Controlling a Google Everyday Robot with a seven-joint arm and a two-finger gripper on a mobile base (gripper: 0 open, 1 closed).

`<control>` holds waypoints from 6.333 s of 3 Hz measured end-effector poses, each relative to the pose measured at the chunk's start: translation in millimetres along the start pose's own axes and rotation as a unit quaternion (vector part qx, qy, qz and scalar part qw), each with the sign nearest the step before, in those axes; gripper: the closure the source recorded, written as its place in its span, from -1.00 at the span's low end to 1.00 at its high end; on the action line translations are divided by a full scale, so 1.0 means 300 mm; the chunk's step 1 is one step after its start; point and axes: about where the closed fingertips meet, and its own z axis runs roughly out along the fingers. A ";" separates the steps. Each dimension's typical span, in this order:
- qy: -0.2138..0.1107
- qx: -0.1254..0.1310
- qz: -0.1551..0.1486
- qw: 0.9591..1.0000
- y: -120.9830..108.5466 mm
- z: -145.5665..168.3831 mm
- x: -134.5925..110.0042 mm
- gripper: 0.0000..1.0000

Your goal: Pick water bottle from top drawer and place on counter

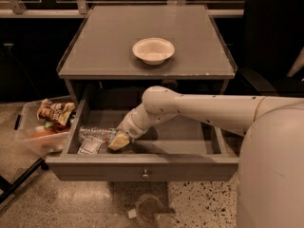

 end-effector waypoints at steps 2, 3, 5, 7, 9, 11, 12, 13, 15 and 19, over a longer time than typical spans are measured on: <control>-0.028 0.053 -0.030 0.998 -0.006 -0.173 -0.080 1.00; -0.035 0.082 -0.076 0.993 -0.014 -0.280 -0.194 1.00; -0.044 0.141 -0.148 0.978 -0.052 -0.451 -0.467 1.00; -0.033 0.221 -0.168 0.960 -0.157 -0.547 -0.718 1.00; -0.034 0.225 -0.136 0.964 -0.167 -0.542 -0.716 1.00; -0.026 0.272 -0.081 0.958 -0.305 -0.631 -0.699 1.00; -0.021 0.287 -0.051 0.956 -0.398 -0.644 -0.665 1.00; -0.021 0.294 -0.017 0.956 -0.453 -0.633 -0.615 1.00; -0.009 0.321 0.027 0.946 -0.495 -0.650 -0.582 0.16; -0.009 0.322 0.027 0.946 -0.495 -0.650 -0.582 -1.00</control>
Offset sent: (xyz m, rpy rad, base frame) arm 0.0085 -0.0312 0.1038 0.0418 -0.2344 -0.0492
